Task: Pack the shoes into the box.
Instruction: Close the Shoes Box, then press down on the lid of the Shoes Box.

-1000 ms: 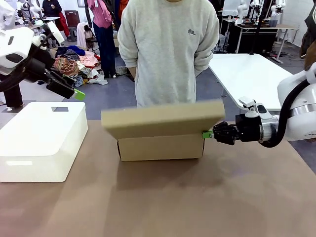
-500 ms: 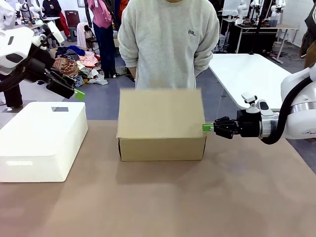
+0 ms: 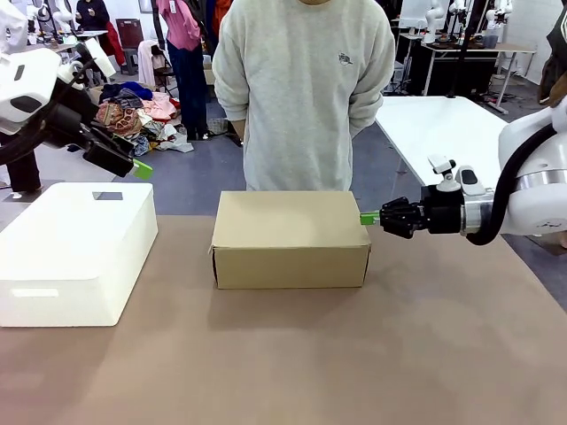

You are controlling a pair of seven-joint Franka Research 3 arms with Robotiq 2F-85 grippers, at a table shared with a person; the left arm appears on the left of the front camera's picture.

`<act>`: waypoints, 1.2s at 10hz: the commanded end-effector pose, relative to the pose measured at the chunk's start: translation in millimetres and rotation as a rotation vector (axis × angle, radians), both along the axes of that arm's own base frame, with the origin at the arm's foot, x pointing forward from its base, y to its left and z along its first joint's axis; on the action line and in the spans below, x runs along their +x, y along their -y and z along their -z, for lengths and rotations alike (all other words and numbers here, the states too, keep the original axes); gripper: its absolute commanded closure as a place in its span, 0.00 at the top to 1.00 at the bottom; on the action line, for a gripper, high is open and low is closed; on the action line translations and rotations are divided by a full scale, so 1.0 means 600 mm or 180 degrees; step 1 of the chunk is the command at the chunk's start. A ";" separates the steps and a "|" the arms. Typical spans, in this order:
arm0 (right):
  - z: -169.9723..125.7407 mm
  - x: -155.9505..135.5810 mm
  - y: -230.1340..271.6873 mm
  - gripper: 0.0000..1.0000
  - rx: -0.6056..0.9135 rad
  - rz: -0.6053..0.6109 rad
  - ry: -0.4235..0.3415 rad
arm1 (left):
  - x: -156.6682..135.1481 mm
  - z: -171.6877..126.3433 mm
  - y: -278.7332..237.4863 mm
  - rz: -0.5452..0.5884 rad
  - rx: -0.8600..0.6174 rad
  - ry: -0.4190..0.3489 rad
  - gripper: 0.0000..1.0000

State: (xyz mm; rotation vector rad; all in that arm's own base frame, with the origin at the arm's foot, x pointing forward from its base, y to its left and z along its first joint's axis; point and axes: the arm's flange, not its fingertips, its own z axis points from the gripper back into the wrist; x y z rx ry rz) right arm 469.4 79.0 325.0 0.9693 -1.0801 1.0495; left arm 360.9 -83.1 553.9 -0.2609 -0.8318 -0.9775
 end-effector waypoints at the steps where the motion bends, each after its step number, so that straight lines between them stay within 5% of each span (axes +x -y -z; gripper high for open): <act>1: 0.014 0.000 0.000 0.00 0.0005 0.0006 -0.0056 | 0.000 0.003 -0.002 0.0052 -0.0039 0.0011 1.00; 8: 0.017 -0.002 0.001 0.00 0.0001 0.0005 -0.0073 | 0.000 0.003 -0.002 0.0052 -0.0039 0.0011 1.00; 10: -0.048 0.001 0.014 0.00 -0.0202 -0.0037 -0.0079 | 0.000 0.003 -0.002 0.0052 -0.0039 0.0011 1.00; 12: -0.099 0.020 0.031 0.00 -0.0410 -0.0119 -0.0422 | 0.000 0.003 -0.002 0.0052 -0.0039 0.0011 1.00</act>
